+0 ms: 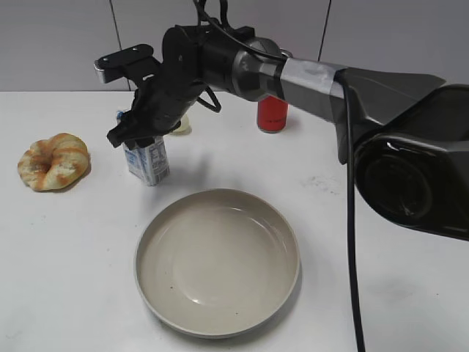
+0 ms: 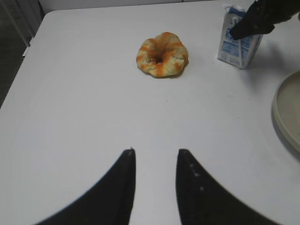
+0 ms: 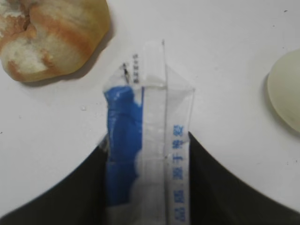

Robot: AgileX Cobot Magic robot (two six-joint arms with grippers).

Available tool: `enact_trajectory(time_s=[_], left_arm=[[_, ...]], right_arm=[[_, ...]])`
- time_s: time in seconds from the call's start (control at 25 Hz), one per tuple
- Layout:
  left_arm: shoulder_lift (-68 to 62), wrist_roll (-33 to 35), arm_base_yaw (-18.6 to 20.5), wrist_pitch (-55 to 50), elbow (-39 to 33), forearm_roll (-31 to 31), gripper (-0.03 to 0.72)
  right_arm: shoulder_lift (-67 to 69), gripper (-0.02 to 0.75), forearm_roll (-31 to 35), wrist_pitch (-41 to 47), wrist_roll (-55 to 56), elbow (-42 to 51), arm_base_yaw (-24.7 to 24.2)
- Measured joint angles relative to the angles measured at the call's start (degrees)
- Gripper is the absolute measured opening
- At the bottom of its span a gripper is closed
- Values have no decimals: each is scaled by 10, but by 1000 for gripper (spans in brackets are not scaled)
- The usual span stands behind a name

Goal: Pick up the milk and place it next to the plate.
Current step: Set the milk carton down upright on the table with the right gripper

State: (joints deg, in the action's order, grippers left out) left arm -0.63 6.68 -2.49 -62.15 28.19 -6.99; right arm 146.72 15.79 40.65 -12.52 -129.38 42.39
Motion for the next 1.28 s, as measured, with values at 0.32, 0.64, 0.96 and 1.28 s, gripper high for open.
enact_trajectory(time_s=[0.32, 0.64, 0.96, 1.28], left_arm=[[0, 0, 0, 0, 0, 0, 232], [0, 0, 0, 0, 0, 0, 232], [0, 0, 0, 0, 0, 0, 231], [0, 0, 0, 0, 0, 0, 231]], right_arm=[[-7, 295, 0, 21, -1, 0, 0], [-46, 295, 12, 59, -1, 0, 0], [-101, 293, 53, 108, 7, 10, 0], [-209, 293, 55, 116, 26, 114, 22]])
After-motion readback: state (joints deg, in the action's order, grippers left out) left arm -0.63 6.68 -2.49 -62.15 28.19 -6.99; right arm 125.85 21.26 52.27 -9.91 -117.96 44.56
